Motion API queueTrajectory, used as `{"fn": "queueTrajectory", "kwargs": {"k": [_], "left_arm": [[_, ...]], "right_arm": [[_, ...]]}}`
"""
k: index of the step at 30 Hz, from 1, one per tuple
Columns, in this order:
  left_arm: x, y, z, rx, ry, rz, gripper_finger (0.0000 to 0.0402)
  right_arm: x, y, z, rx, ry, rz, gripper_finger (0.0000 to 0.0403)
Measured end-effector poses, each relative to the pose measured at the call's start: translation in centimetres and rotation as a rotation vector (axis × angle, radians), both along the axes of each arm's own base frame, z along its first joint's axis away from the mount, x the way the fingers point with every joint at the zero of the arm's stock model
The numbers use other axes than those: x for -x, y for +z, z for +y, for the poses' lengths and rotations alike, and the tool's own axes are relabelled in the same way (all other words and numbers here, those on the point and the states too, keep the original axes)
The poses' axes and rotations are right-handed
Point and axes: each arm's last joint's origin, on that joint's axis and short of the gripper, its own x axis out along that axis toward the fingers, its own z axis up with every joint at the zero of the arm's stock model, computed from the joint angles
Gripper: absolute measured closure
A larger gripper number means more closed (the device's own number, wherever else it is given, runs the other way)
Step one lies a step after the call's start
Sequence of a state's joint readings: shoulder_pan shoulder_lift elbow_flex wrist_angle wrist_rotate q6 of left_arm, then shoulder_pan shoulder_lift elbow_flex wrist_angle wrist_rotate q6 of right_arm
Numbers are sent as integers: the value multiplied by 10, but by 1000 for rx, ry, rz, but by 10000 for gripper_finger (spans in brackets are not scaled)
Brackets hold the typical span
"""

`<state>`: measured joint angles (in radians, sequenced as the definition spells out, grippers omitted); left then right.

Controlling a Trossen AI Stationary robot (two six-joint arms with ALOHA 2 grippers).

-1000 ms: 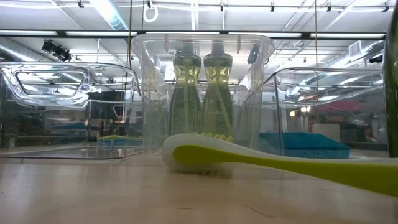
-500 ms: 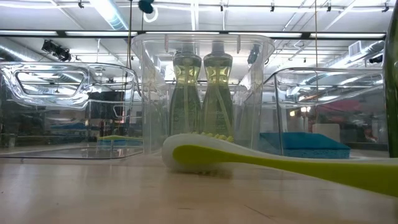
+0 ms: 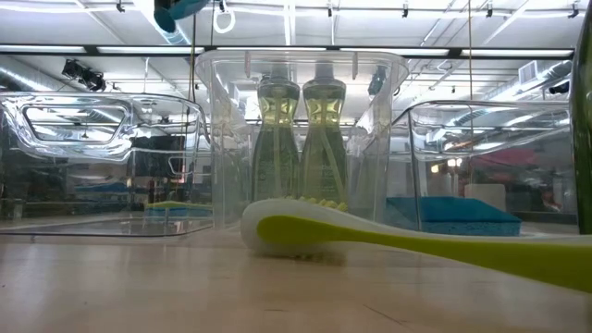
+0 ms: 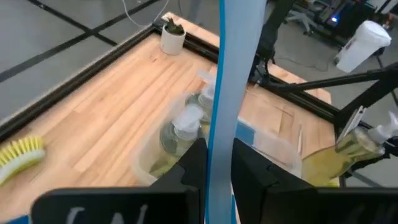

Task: Pick & Place Kitchen Sink Supplies
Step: Put the blue dishwashing brush into the left transparent bin

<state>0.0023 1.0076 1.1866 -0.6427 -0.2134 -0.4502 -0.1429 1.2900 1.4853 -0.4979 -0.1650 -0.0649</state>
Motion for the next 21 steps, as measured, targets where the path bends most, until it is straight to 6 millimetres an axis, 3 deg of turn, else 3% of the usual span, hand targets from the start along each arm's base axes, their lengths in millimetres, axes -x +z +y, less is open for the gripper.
{"fn": "queueTrajectory", "kwargs": {"k": [13, 21], "left_arm": [[32, -4, -22, 8, 140, 71, 349], [41, -11, -31, 24, 218, 107, 349]], "right_arm": [[0, -1, 0, -2, 0, 10, 402], [0, -1, 0, -2, 0, 15, 402]]}}
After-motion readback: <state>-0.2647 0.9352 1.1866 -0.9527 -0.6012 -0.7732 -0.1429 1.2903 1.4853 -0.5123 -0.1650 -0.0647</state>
